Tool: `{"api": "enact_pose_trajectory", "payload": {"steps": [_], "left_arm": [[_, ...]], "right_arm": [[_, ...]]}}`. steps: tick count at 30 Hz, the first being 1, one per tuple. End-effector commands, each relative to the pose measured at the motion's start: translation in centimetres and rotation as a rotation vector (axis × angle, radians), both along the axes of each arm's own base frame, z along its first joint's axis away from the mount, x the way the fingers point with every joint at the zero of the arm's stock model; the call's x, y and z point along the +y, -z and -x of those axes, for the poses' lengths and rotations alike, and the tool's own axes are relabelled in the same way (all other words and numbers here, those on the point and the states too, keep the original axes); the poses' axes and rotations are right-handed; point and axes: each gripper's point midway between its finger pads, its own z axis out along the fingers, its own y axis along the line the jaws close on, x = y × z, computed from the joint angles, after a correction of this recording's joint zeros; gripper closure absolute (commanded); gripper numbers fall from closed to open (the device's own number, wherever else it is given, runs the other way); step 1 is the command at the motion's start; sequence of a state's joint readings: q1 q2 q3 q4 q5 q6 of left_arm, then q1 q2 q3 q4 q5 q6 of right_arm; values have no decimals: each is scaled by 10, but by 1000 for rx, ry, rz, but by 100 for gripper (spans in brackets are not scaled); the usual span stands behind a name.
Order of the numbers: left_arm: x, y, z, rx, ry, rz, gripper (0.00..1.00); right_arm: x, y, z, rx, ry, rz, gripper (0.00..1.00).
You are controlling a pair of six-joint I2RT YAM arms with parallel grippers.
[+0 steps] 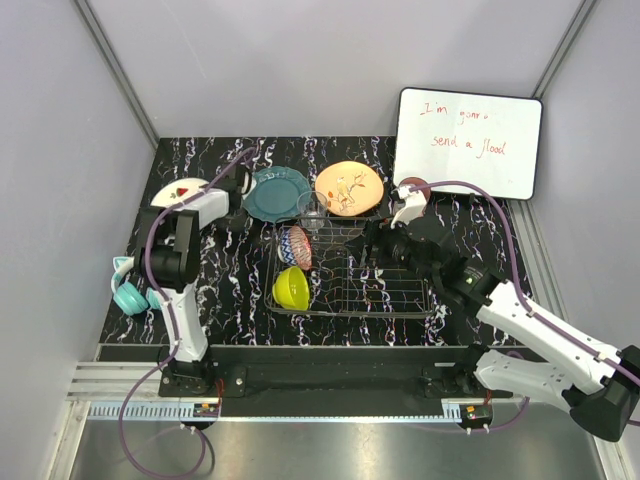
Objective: Load the mixed dishes into the dish rack
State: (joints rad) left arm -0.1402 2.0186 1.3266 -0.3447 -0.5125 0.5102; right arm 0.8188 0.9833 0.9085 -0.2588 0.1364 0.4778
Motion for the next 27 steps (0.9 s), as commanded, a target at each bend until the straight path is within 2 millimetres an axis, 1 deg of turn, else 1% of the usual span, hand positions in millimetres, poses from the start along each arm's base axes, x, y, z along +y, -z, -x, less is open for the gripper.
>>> {"api": "enact_pose_trajectory", "payload": {"steps": [1, 2, 3, 4, 5, 6, 7, 8, 9, 10, 11, 12, 13, 15, 16, 17, 18, 19, 20, 21, 22, 23, 24, 25, 26, 27], "left_arm": [[-6, -80, -4, -129, -21, 81, 100], [-8, -94, -4, -157, -28, 101, 100], [-12, -113, -12, -192, -23, 127, 100], [-14, -120, -5, -170, -24, 138, 100], [-19, -133, -5, -186, -28, 172, 100], [-24, -154, -10, -222, -22, 201, 100], [-26, -161, -1, -194, -21, 216, 100], [-32, -175, 1, -211, -14, 252, 100], [-36, -196, 0, -247, -6, 273, 100], [-40, -203, 9, -224, -1, 284, 100], [-48, -216, 14, -239, 13, 328, 100], [-52, -238, 15, -274, 26, 355, 100], [-56, -242, 24, -252, 28, 376, 100], [-67, -265, 32, -282, 44, 447, 100], [-69, -267, 41, -262, 29, 471, 100], [-76, -277, 44, -272, 47, 508, 100], [-80, -281, 49, -266, 52, 529, 100], [-83, -283, 58, -250, 45, 552, 100], [-89, -293, 61, -260, 61, 589, 100], [-92, -293, 72, -229, 59, 609, 100], [-96, -298, 78, -220, 61, 641, 100], [-108, -307, 85, -209, 96, 704, 100], [-116, -309, 93, -187, 110, 734, 100], [-122, -310, 107, -151, 111, 764, 100], [-133, -315, 115, -134, 141, 814, 100], [-141, -317, 123, -116, 159, 843, 100]], "right_arm": [[0, -17, 2, -47, -11, -43, 23], [-1, -16, 2, -46, -13, -41, 24], [-2, -16, 2, -49, -13, -39, 24], [-2, -16, 3, -53, -14, -39, 24], [-3, -14, 3, -52, -13, -33, 25], [-4, -13, 4, -54, -13, -28, 25], [-5, -11, 4, -55, -11, -22, 25], [-6, -9, 4, -53, -9, -17, 25], [-7, -8, 4, -54, -10, -11, 25], [-7, -8, 4, -57, -10, -8, 25], [-8, -7, 4, -56, -9, -4, 26], [-8, -8, 4, -59, -10, -5, 26], [-9, -8, 4, -62, -8, -2, 26], [-9, -8, 4, -64, -5, -3, 26], [-9, -9, 5, -65, -8, -5, 26], [-10, -8, 5, -64, -6, -6, 27], [-11, -9, 6, -65, -5, -9, 26], [-12, -7, 7, -63, -7, -8, 27], [-13, -7, 7, -63, -4, -6, 27], [-16, -7, 8, -68, 2, -2, 27], [-19, -7, 7, -74, 16, 8, 27], [-24, -6, 7, -76, 29, 25, 27], [-28, -6, 6, -90, 37, 48, 27], [-35, -9, 2, -107, 71, 63, 27], [-40, -10, 2, -116, 85, 78, 27], [-46, -15, 2, -139, 100, 86, 26]]}}
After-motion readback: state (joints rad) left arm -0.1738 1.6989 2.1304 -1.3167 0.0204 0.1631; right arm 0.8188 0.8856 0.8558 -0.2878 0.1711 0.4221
